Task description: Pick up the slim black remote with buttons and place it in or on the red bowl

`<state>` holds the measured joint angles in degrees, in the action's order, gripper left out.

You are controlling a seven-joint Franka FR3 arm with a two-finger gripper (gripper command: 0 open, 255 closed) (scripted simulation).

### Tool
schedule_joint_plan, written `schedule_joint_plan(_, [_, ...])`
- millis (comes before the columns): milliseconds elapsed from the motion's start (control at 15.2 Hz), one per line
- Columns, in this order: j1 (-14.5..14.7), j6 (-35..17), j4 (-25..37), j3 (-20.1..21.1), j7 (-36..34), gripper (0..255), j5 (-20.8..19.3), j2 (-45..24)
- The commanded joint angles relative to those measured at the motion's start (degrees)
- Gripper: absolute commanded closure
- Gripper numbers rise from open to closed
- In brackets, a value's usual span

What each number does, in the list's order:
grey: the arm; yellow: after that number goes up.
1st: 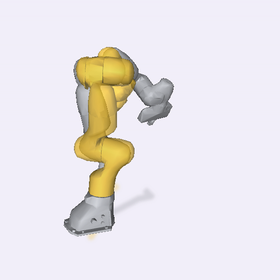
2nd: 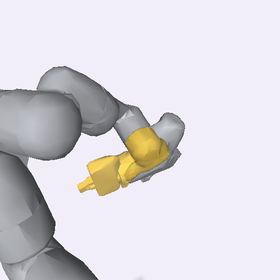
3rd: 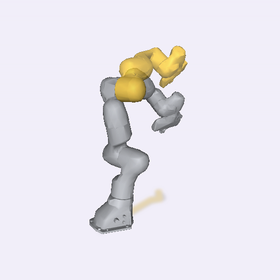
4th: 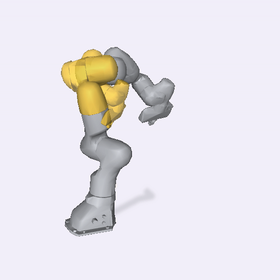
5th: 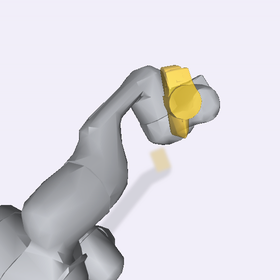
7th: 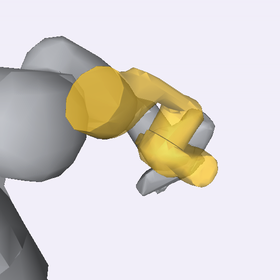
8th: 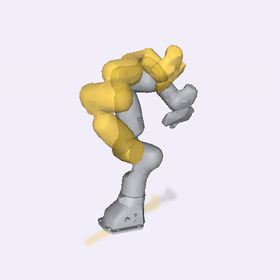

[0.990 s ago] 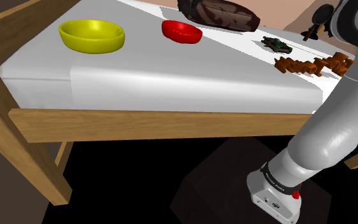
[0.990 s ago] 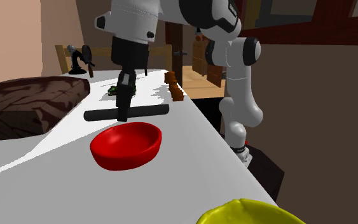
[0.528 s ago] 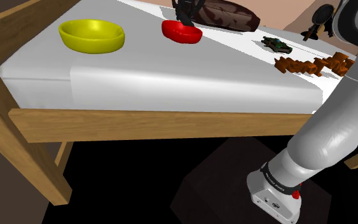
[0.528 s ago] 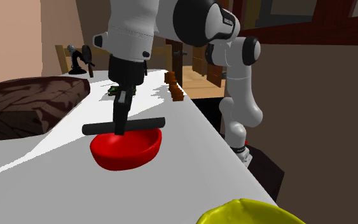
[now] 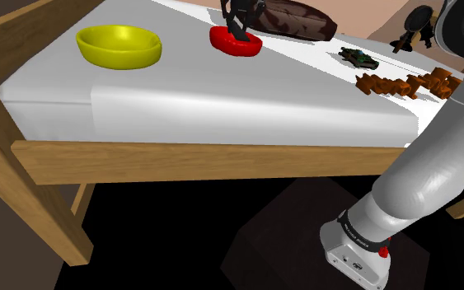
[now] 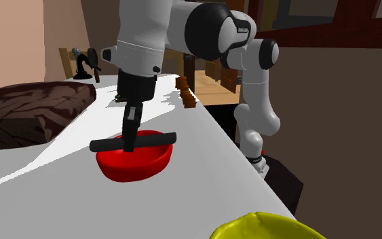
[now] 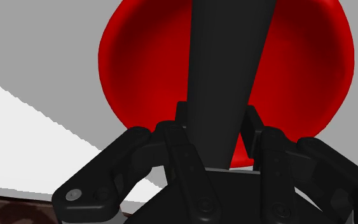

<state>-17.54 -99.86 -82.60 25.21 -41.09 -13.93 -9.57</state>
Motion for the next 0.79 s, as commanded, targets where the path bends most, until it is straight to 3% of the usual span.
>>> schedule_joint_plan(0, [0.00, -0.03, -0.02, 0.00, 0.00, 255, 0.00, 0.02])
schedule_joint_plan(132, [0.00, -0.03, -0.02, 0.00, 0.00, 255, 0.00, 0.02])
schedule_joint_plan(198, [0.00, -0.03, -0.02, 0.00, 0.00, 0, 0.00, 0.01])
schedule_joint_plan(528, [0.00, -0.03, -0.02, 0.00, 0.00, 0, 0.00, 0.02])
schedule_joint_plan(726, [0.99, 6.08, 6.68, 0.46, 0.12, 0, -0.42, -0.73])
